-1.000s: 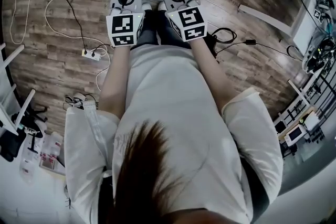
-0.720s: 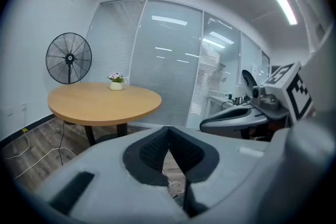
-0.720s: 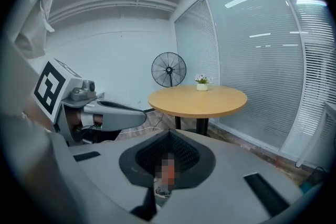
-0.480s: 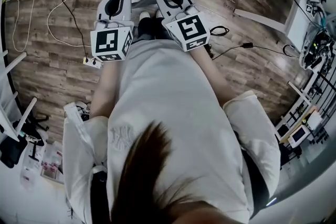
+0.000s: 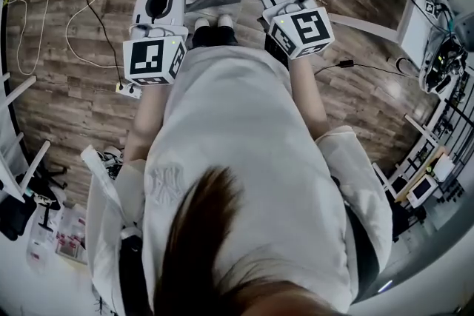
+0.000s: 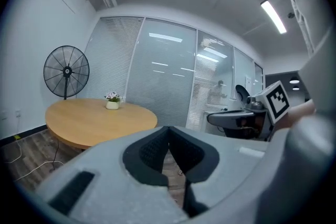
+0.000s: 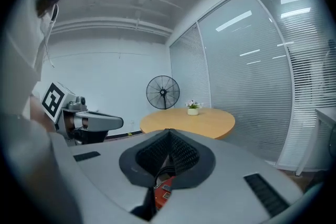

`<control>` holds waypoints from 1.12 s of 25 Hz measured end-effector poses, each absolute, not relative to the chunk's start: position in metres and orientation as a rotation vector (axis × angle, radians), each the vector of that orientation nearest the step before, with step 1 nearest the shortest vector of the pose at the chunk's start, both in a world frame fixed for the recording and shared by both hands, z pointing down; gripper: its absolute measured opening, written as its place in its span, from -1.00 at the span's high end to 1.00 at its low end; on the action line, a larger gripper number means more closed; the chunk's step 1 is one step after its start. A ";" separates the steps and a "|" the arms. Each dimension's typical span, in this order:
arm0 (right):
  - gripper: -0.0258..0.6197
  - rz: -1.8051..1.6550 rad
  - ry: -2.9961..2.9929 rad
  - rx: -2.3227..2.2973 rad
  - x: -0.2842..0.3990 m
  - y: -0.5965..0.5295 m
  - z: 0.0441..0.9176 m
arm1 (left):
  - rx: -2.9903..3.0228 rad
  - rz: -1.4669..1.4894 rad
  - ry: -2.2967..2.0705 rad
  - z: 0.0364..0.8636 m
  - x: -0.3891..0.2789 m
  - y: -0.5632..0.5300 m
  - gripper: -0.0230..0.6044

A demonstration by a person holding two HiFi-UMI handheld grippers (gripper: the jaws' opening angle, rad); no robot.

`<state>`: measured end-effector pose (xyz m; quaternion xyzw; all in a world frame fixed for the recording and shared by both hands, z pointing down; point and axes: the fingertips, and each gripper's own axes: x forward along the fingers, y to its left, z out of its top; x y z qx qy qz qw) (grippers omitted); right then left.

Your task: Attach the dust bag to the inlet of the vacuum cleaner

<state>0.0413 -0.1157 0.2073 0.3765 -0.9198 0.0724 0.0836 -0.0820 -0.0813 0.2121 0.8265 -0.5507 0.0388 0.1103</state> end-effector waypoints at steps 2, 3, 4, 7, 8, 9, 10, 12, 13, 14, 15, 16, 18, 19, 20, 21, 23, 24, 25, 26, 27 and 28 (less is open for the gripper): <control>0.92 0.213 -2.743 1.156 0.051 -0.118 0.200 | 2.441 0.097 -1.614 0.207 -0.080 -0.082 0.87; 0.92 0.209 -2.736 1.161 0.053 -0.118 0.197 | 2.447 0.090 -1.612 0.204 -0.080 -0.083 0.87; 0.92 0.195 -2.721 1.157 0.055 -0.118 0.195 | 2.454 0.086 -1.609 0.202 -0.079 -0.084 0.87; 0.92 0.129 -2.683 1.117 0.054 -0.116 0.191 | 2.469 0.078 -1.599 0.199 -0.074 -0.088 0.87; 0.92 0.127 -2.686 1.109 0.054 -0.114 0.190 | 2.473 0.075 -1.596 0.197 -0.073 -0.089 0.87; 0.92 0.133 -2.691 1.106 0.053 -0.113 0.190 | 2.477 0.073 -1.595 0.196 -0.071 -0.089 0.87; 0.92 0.139 -2.694 1.107 0.053 -0.111 0.191 | 2.482 0.069 -1.593 0.195 -0.070 -0.089 0.87; 0.92 0.152 -2.691 1.103 0.052 -0.107 0.194 | 2.491 0.064 -1.591 0.191 -0.068 -0.090 0.87; 0.92 0.160 -2.691 1.097 0.051 -0.104 0.196 | 2.496 0.063 -1.592 0.190 -0.068 -0.090 0.87; 0.92 0.166 -2.691 1.090 0.051 -0.102 0.198 | 2.499 0.063 -1.594 0.189 -0.068 -0.091 0.87; 0.92 0.171 -2.692 1.084 0.050 -0.101 0.200 | 2.501 0.062 -1.598 0.188 -0.069 -0.092 0.87; 0.92 0.175 -2.694 1.081 0.050 -0.100 0.201 | 2.502 0.061 -1.601 0.187 -0.069 -0.093 0.87; 0.92 0.179 -2.698 1.079 0.049 -0.100 0.203 | 2.505 0.060 -1.609 0.186 -0.070 -0.095 0.87; 0.92 0.177 -2.701 1.076 0.048 -0.101 0.202 | 2.506 0.059 -1.612 0.186 -0.070 -0.096 0.87; 0.92 0.173 -2.704 1.074 0.047 -0.101 0.201 | 2.506 0.058 -1.615 0.185 -0.071 -0.096 0.87; 0.92 0.170 -2.706 1.072 0.046 -0.102 0.201 | 2.506 0.057 -1.618 0.185 -0.072 -0.097 0.87; 0.92 0.172 -2.709 1.077 0.048 -0.106 0.199 | 2.504 0.053 -1.623 0.184 -0.071 -0.098 0.87; 0.92 0.176 -2.708 1.083 0.050 -0.108 0.199 | 2.504 0.052 -1.625 0.183 -0.070 -0.098 0.87; 0.92 0.180 -2.707 1.089 0.052 -0.110 0.198 | 2.504 0.051 -1.628 0.183 -0.069 -0.098 0.87; 0.92 0.185 -2.707 1.095 0.054 -0.111 0.198 | 2.503 0.051 -1.630 0.183 -0.068 -0.098 0.87; 0.92 0.189 -2.707 1.099 0.055 -0.112 0.198 | 2.502 0.052 -1.633 0.183 -0.068 -0.097 0.87; 0.92 0.193 -2.707 1.101 0.057 -0.112 0.198 | 2.499 0.053 -1.634 0.183 -0.068 -0.097 0.87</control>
